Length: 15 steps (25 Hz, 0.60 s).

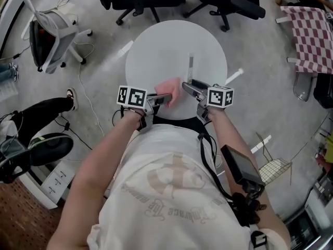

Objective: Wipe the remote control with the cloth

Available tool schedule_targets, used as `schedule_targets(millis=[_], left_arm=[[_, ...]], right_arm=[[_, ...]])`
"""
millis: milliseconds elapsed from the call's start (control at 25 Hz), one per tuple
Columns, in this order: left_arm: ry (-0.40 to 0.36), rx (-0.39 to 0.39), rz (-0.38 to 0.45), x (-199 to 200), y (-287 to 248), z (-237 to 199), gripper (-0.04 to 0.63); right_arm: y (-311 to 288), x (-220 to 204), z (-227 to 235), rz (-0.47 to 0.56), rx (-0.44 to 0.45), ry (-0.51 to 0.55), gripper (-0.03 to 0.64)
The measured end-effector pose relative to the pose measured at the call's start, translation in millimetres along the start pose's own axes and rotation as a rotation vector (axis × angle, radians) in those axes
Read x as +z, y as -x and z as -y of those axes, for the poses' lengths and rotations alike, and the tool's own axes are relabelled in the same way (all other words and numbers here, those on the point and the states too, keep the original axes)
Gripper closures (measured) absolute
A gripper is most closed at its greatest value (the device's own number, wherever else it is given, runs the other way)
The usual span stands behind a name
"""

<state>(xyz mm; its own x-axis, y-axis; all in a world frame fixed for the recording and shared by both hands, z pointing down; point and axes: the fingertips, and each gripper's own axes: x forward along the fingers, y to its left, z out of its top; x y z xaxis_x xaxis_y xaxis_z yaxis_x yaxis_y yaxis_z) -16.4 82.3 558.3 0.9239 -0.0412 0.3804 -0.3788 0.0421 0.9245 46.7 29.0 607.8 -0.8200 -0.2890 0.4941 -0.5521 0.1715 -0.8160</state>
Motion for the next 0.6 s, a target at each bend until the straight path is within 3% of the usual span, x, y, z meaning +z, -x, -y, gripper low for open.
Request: schedule_targets(millis=[360,600], left_arm=[[0.005,0.075,0.093,-7.9,18.1,-10.3,0.558],[0.023,0.07,0.147,-8.4,25.2,-8.4,0.558]], right_arm=[[-29.1,-8.7,35.3,-0.3,-0.308,0.309,0.376],[-35.5,-12.1,47.8,-0.391,-0.456,0.429,0.376]])
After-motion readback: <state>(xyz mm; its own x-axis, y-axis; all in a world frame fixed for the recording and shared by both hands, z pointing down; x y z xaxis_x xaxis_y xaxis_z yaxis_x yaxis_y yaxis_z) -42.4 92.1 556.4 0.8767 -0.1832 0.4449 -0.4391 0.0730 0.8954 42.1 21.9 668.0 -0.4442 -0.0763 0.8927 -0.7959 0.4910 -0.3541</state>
